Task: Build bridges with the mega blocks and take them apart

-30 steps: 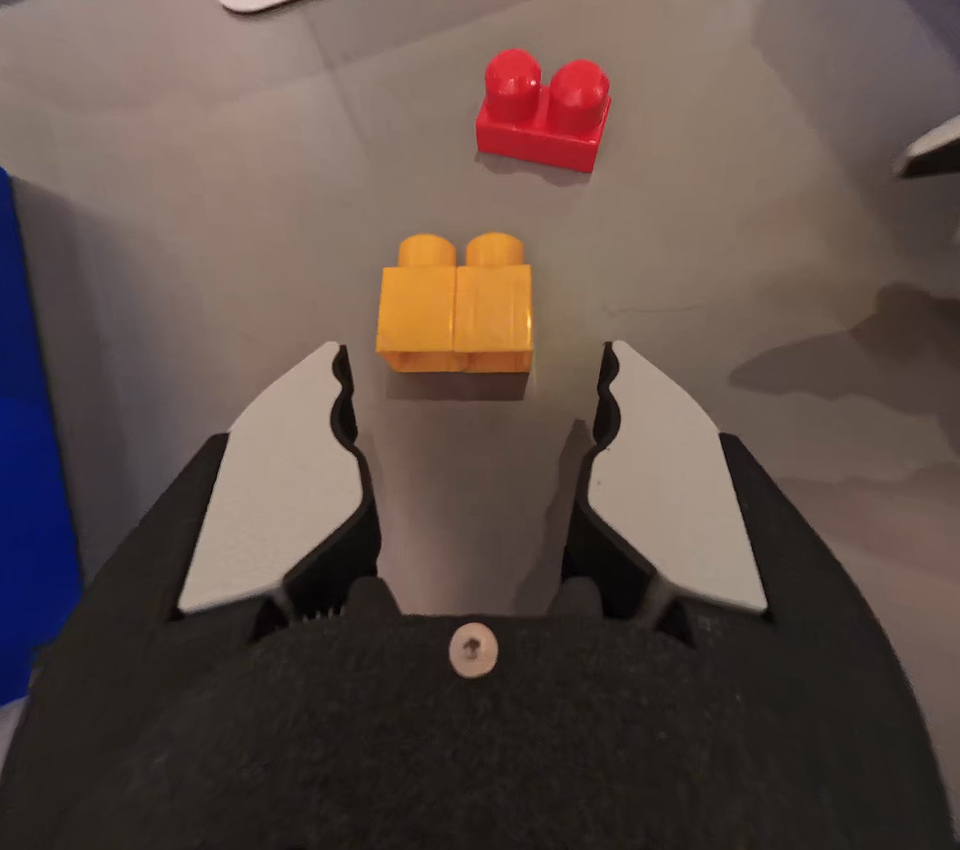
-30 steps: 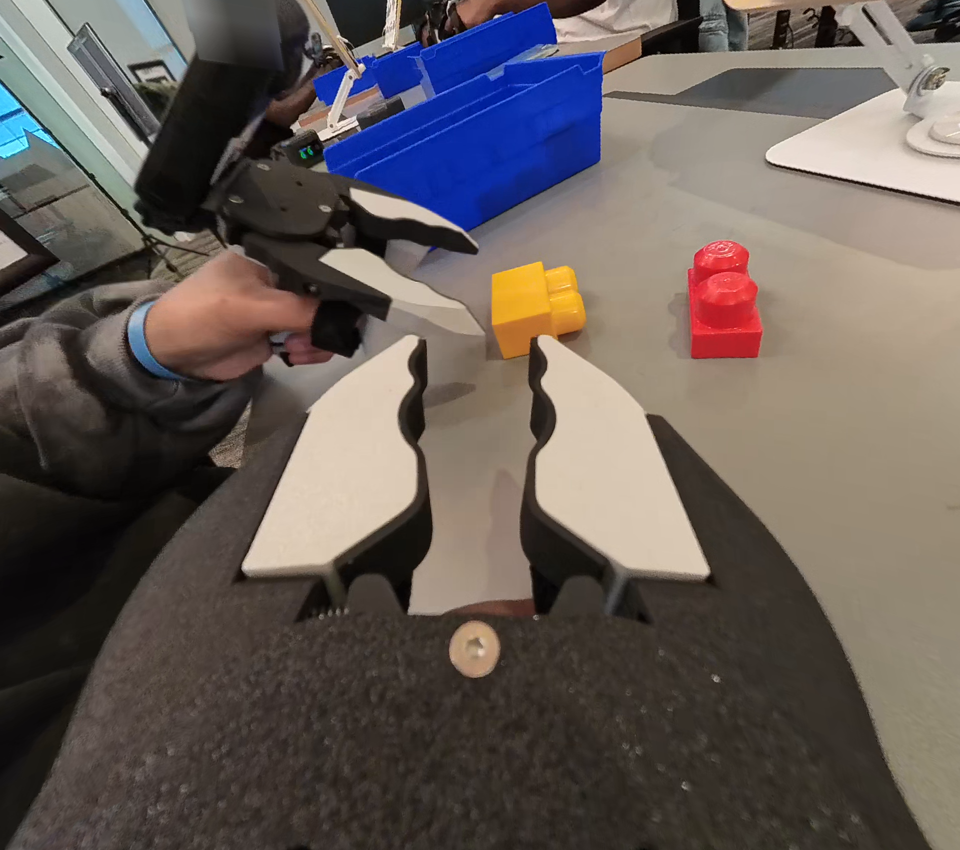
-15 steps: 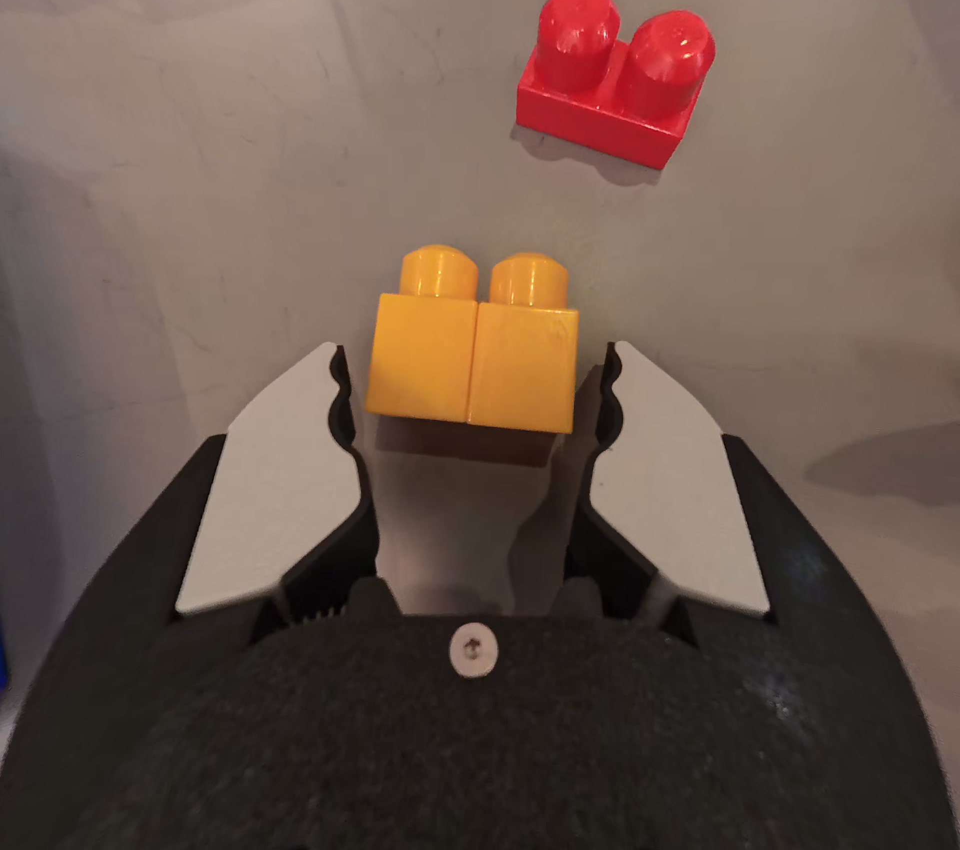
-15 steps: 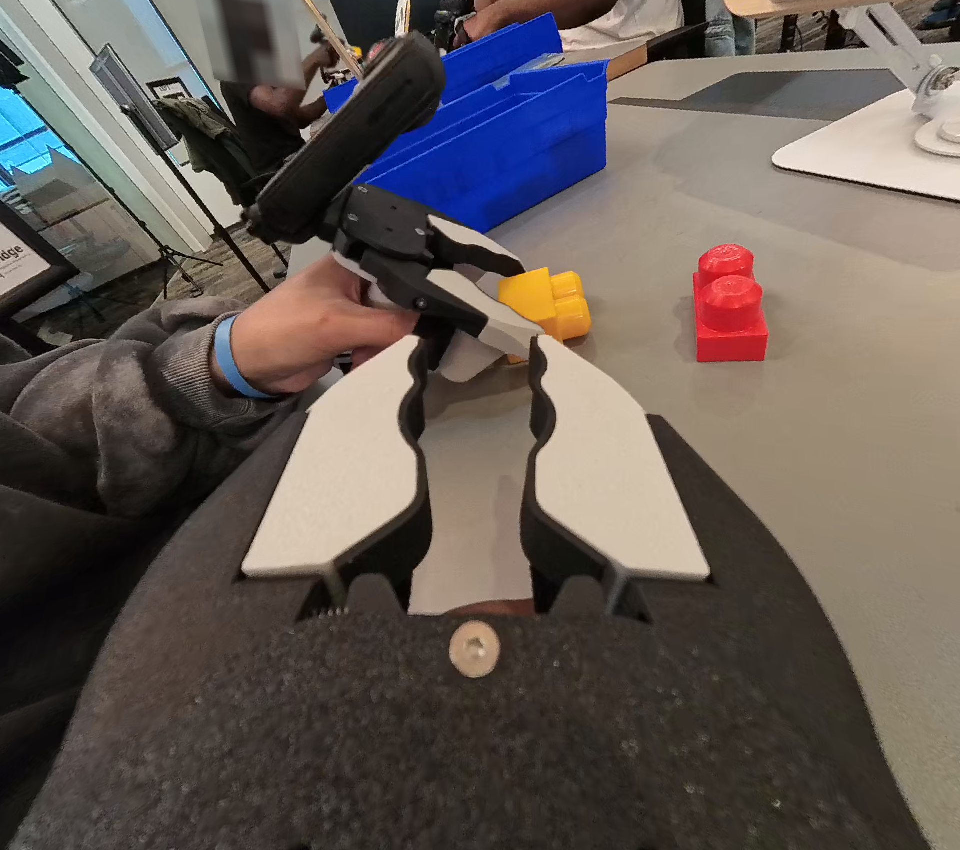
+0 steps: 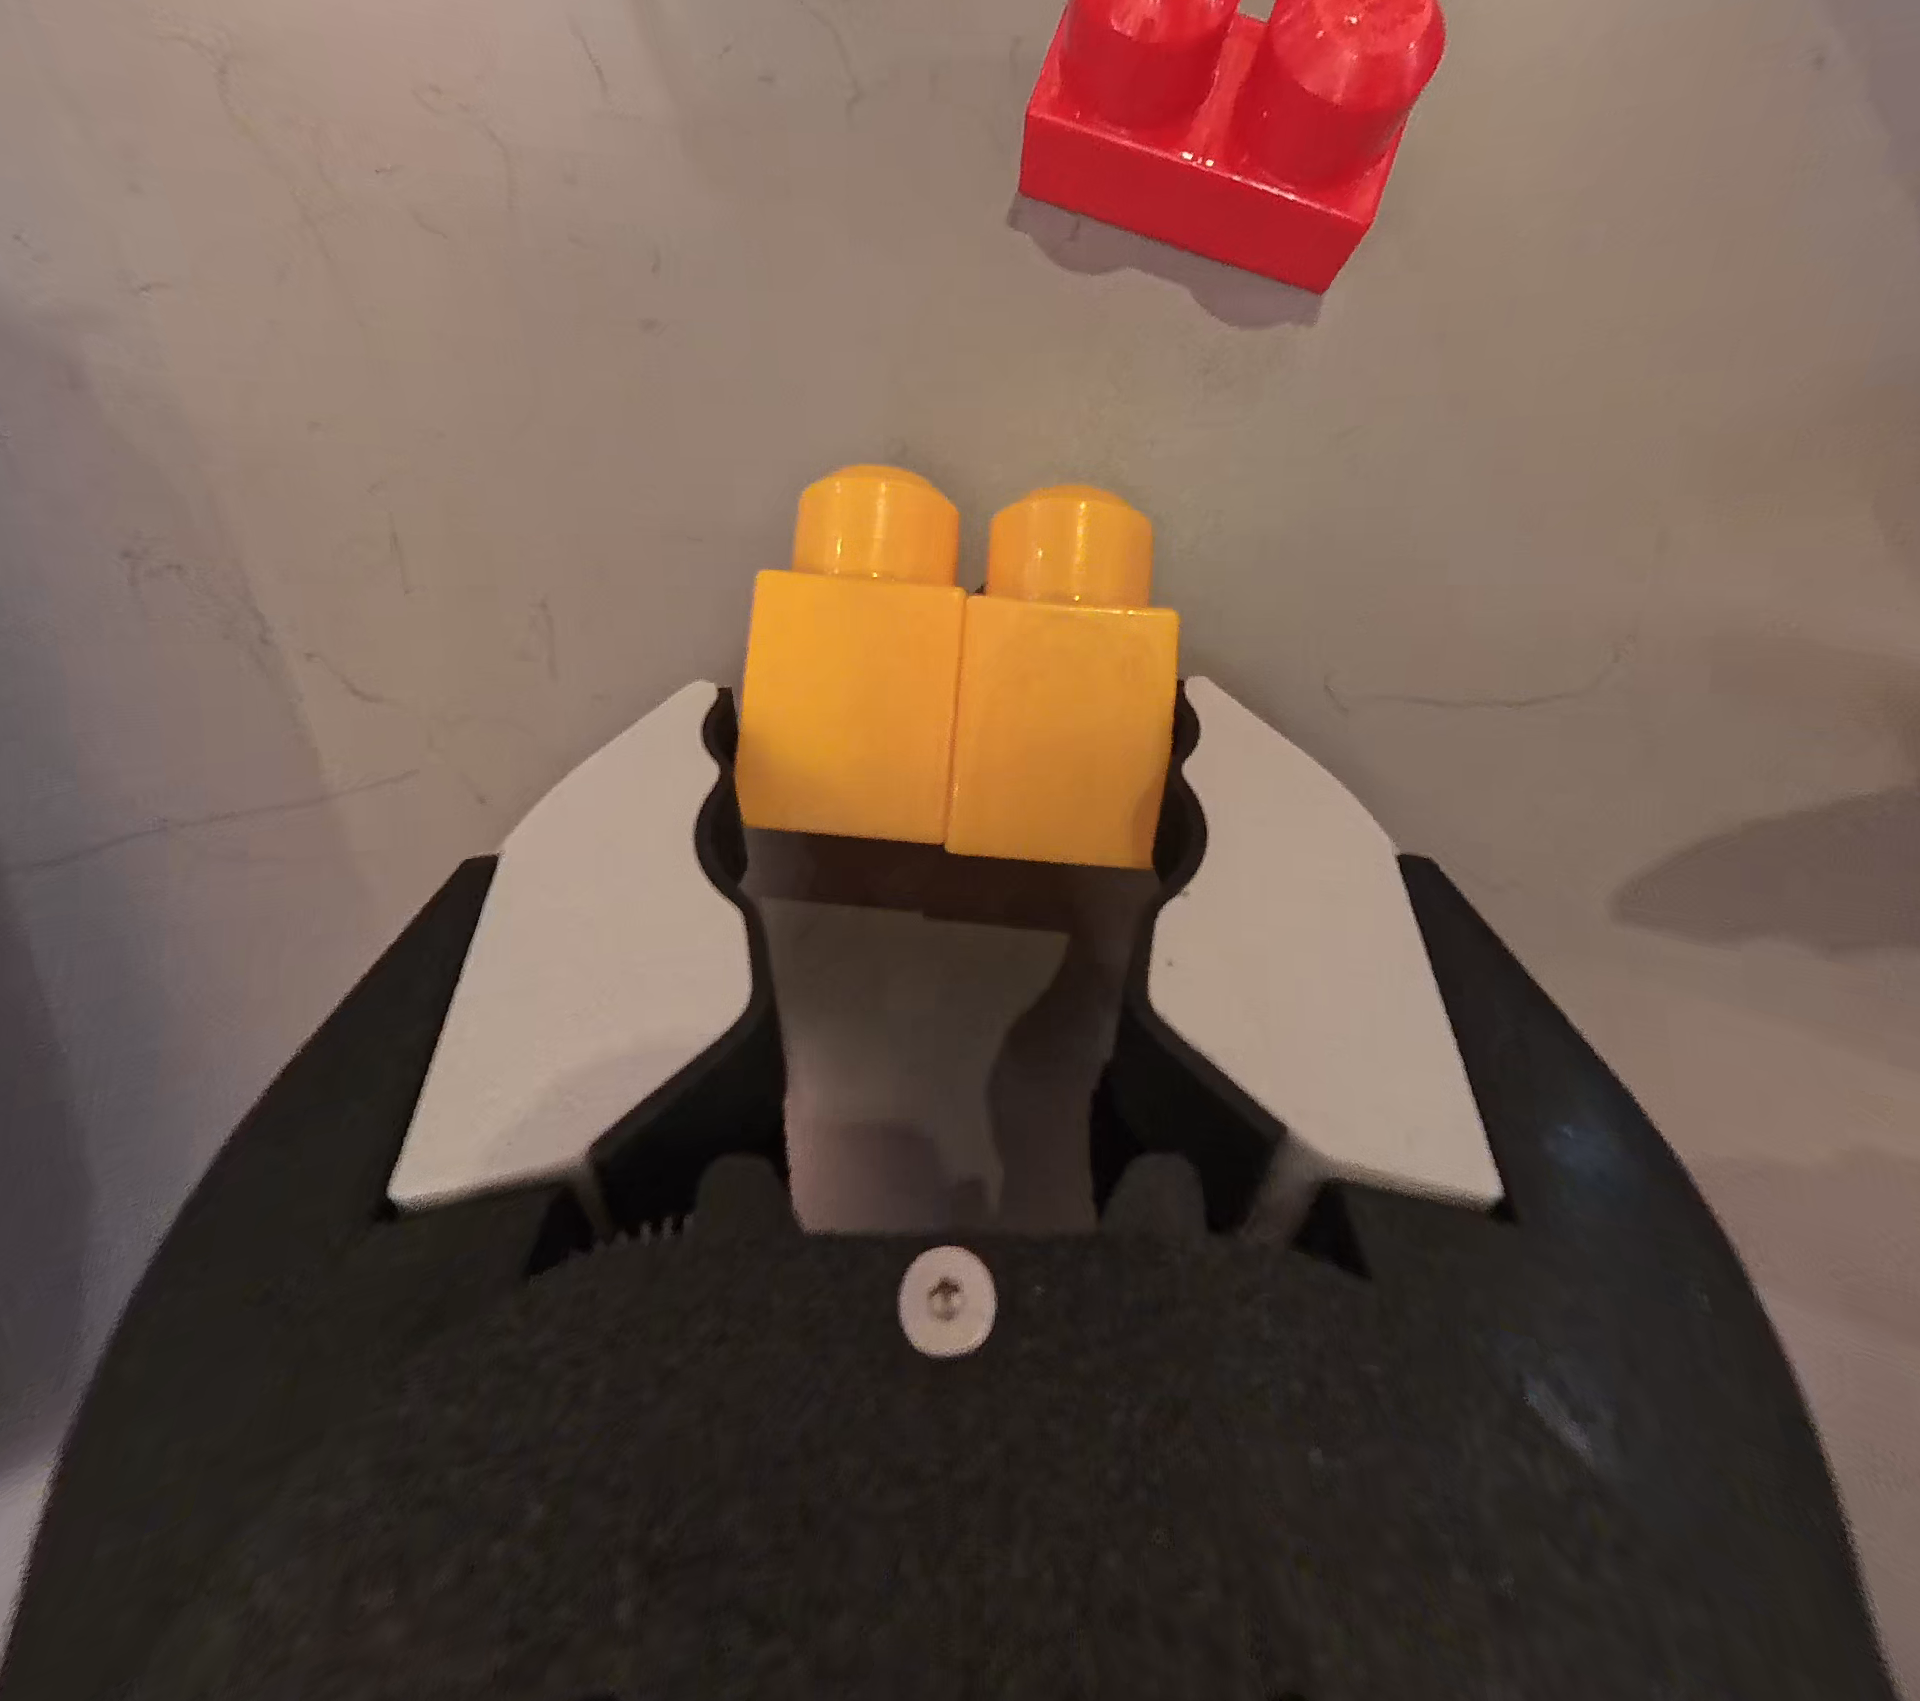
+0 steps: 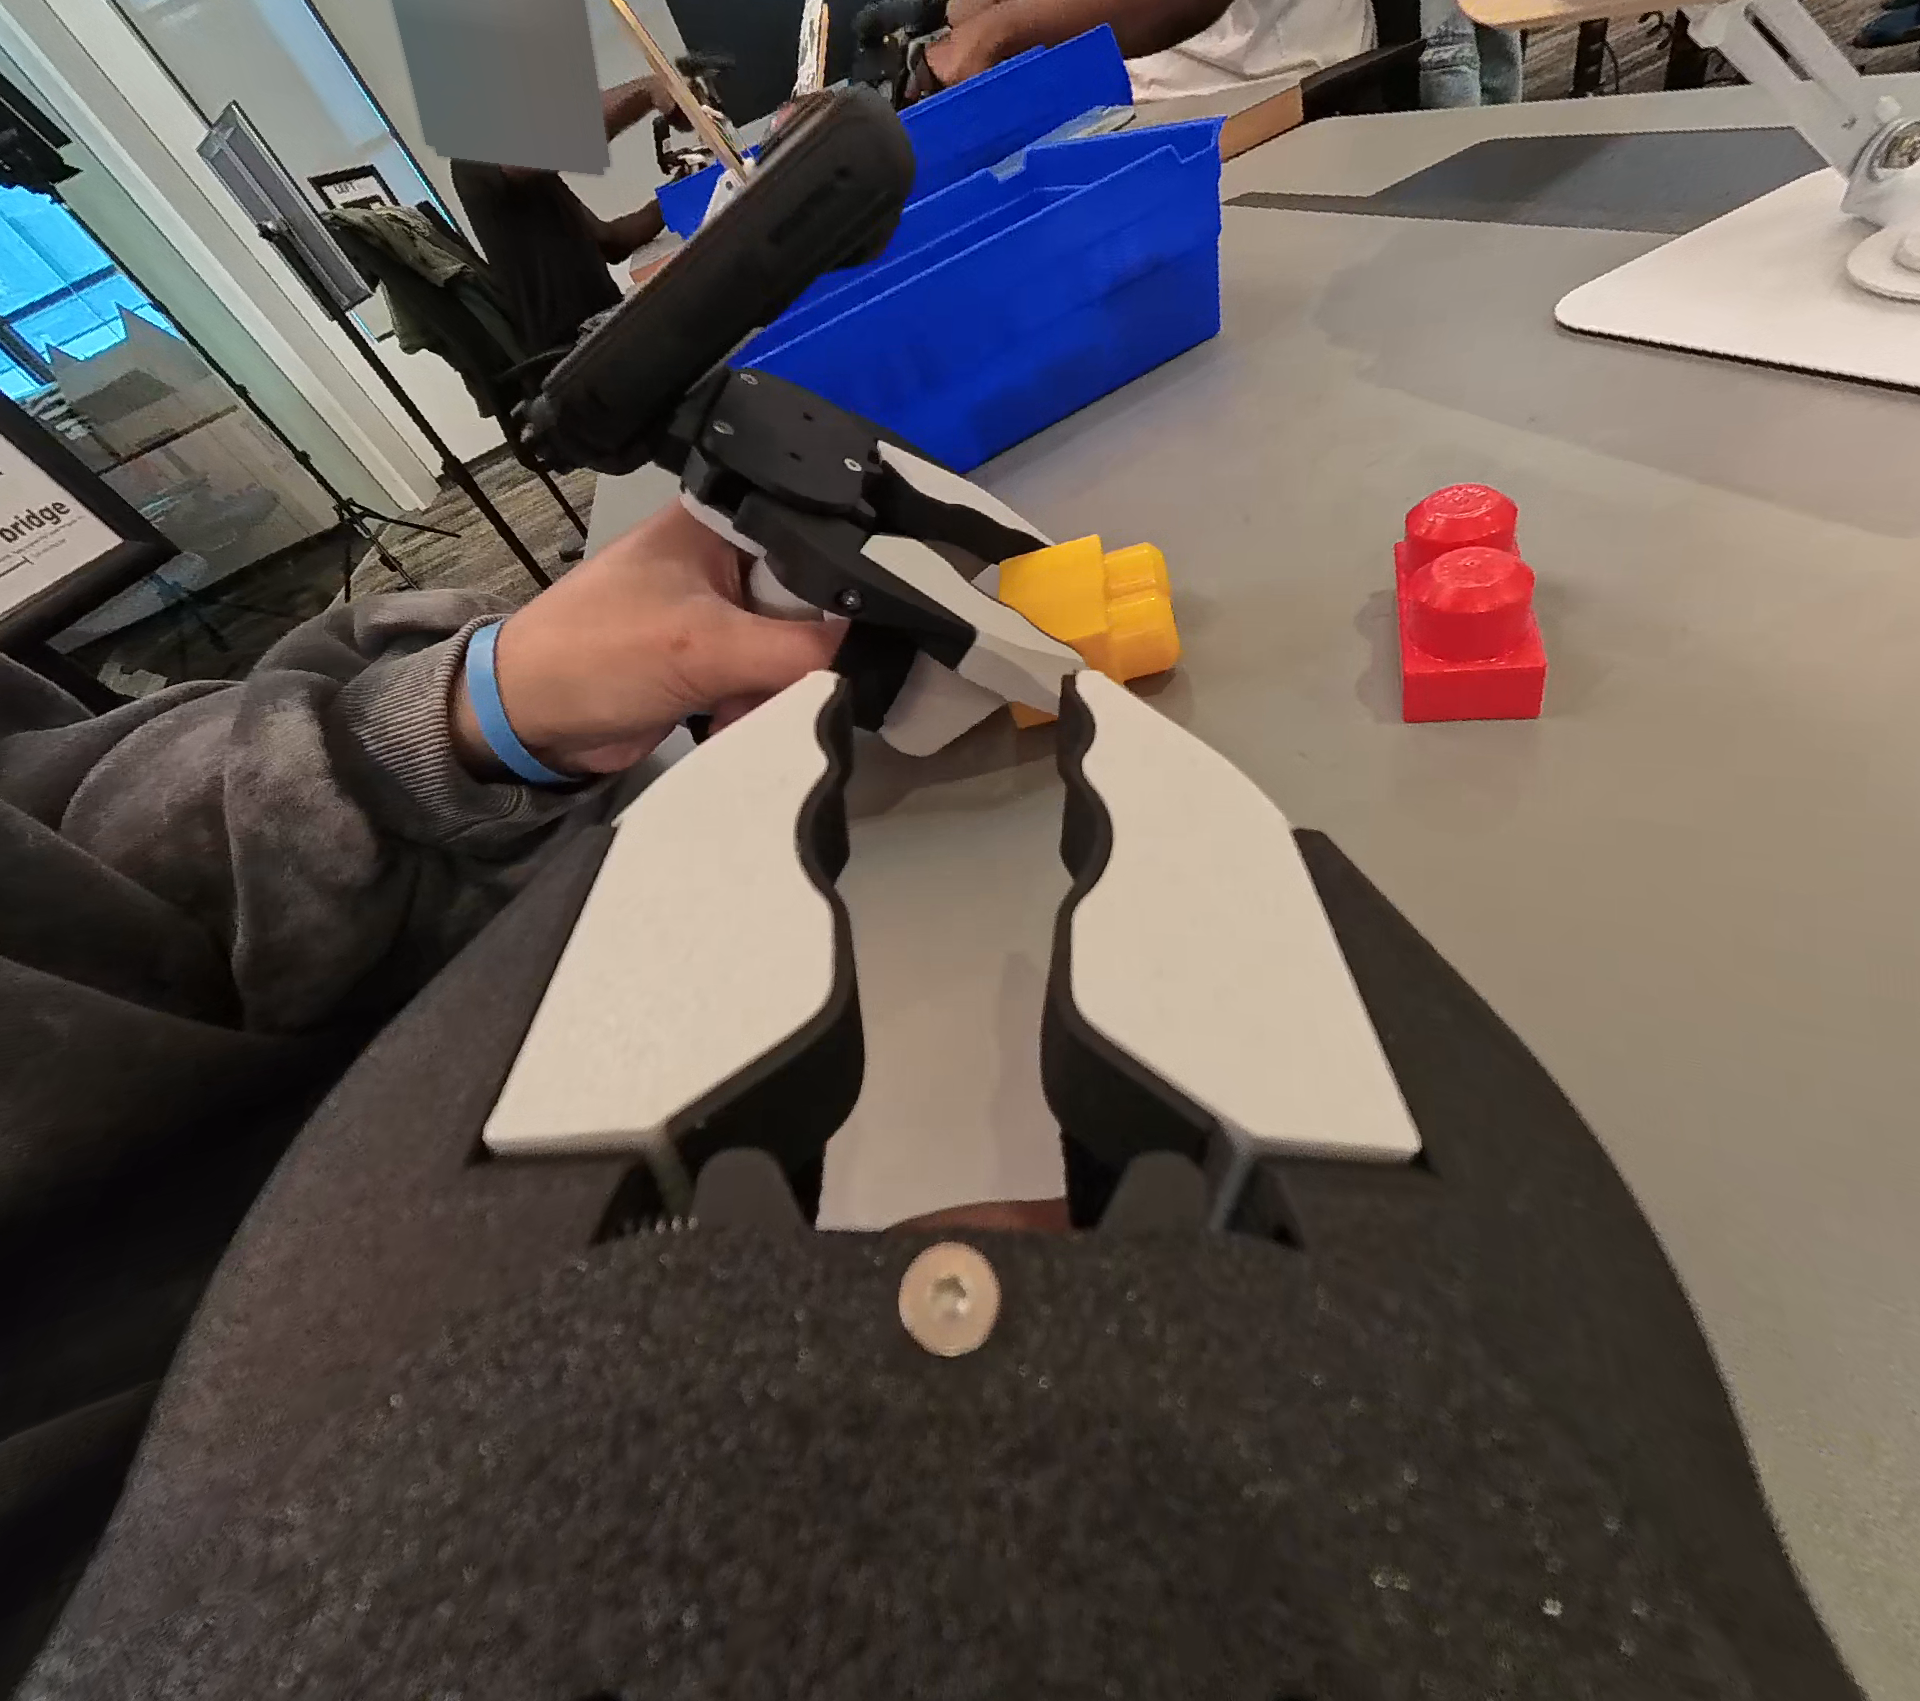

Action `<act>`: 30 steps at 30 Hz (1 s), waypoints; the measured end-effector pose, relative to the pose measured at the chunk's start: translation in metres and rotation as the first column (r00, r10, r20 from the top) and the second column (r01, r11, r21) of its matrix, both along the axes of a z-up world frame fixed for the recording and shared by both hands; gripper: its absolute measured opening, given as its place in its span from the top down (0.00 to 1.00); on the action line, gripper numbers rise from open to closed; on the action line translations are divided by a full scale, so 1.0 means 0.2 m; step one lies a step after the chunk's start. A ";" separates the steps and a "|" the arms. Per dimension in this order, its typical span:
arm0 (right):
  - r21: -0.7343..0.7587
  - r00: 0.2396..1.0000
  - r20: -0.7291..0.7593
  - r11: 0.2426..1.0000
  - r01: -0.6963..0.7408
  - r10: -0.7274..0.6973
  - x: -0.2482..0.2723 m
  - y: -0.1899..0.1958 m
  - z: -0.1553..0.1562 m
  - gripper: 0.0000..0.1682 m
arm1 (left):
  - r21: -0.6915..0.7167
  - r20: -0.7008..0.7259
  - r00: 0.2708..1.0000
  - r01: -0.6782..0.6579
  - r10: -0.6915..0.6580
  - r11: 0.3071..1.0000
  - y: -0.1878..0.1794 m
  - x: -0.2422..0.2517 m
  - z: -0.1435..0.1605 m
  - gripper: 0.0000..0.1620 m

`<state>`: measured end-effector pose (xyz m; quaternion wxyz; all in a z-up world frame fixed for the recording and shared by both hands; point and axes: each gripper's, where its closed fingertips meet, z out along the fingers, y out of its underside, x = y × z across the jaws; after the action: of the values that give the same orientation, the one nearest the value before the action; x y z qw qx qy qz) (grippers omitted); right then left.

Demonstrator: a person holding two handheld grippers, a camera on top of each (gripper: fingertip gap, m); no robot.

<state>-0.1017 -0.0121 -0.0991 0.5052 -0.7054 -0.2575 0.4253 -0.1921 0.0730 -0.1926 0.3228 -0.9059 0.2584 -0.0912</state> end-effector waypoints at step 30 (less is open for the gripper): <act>-0.015 1.000 0.024 1.000 -0.011 0.012 -0.01 -0.01 -0.03 0.77 | 0.021 0.026 0.999 0.048 -0.048 0.999 -0.06 -0.05 0.01 0.47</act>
<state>-0.1046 -0.0134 -0.1050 0.4945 -0.7126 -0.2645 0.4216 -0.2019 0.0619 -0.1897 0.3332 -0.8949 0.2767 -0.1081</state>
